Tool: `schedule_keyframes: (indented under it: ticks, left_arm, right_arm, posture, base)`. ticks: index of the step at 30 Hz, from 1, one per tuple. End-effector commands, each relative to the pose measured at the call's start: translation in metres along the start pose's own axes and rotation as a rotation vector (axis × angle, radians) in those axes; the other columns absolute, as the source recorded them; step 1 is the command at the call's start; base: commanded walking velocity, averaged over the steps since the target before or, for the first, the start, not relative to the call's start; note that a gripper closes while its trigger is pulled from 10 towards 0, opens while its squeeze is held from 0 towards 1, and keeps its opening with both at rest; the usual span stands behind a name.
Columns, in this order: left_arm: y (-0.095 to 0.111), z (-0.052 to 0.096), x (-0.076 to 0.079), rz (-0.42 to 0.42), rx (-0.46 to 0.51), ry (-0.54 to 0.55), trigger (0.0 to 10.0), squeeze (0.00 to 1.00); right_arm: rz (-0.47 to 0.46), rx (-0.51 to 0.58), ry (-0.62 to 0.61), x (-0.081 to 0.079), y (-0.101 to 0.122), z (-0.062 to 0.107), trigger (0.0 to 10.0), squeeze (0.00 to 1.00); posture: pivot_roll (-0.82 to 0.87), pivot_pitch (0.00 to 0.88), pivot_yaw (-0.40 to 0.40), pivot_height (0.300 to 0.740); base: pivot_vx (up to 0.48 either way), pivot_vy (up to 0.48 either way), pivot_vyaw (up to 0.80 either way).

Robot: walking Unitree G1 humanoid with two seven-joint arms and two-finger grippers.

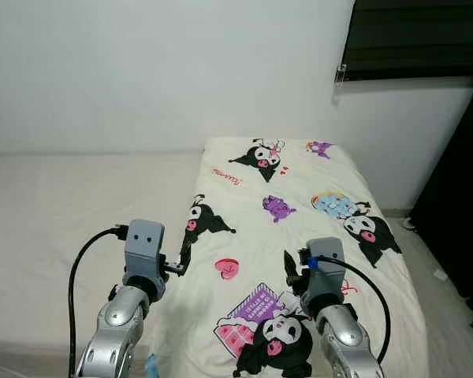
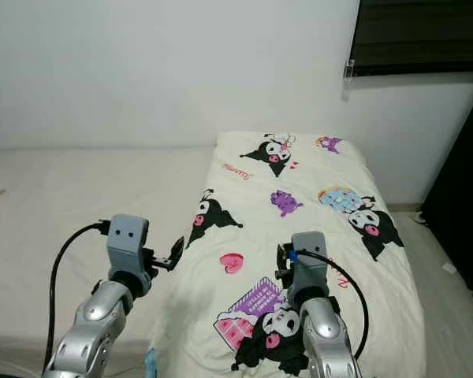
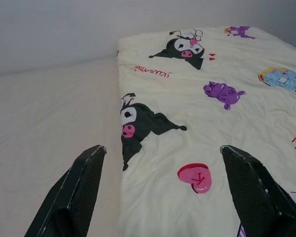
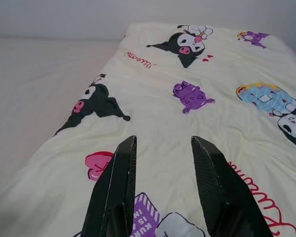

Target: Clean up the room

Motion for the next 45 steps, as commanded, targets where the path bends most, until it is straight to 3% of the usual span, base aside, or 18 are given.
schedule_keyframes:
  ticks: [1,8,45]
  left_arm:
    - [-0.0046,0.0001,-0.0006,-0.006,-0.015,-0.003,10.0,0.00]
    - [-0.0042,0.0002,-0.0021,-0.003,-0.013,-0.003,10.0,0.00]
    - [-0.0046,0.0058,-0.0095,0.003,-0.013,0.021,10.0,0.00]
  right_arm:
    - [-0.015,0.001,0.001,-0.0002,-0.0012,-0.0005,10.0,0.00]
    - [-0.018,0.010,0.010,-0.0018,0.0002,-0.0015,10.0,0.00]
    - [-0.024,0.006,0.037,-0.0070,-0.0020,-0.0035,10.0,0.00]
  posture:
    - [0.02,0.009,0.031,0.740]
    - [0.02,0.010,0.030,0.740]
    - [0.04,0.028,0.015,0.740]
  base:
    - [0.000,0.000,0.00]
    - [0.000,0.178,0.00]
    - [0.000,0.469,0.00]
Point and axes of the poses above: a point about 5 cm out from each wrist's last joint towards the gripper, its own z axis pointing back from the gripper into the wrist, its own y axis along the axis of the wrist's last joint, x = y × z, the point moved 4 cm from there along -z, pointing out of the wrist towards the gripper, and after that the axes turned 15 degrees about -z, right-handed, at the moved point
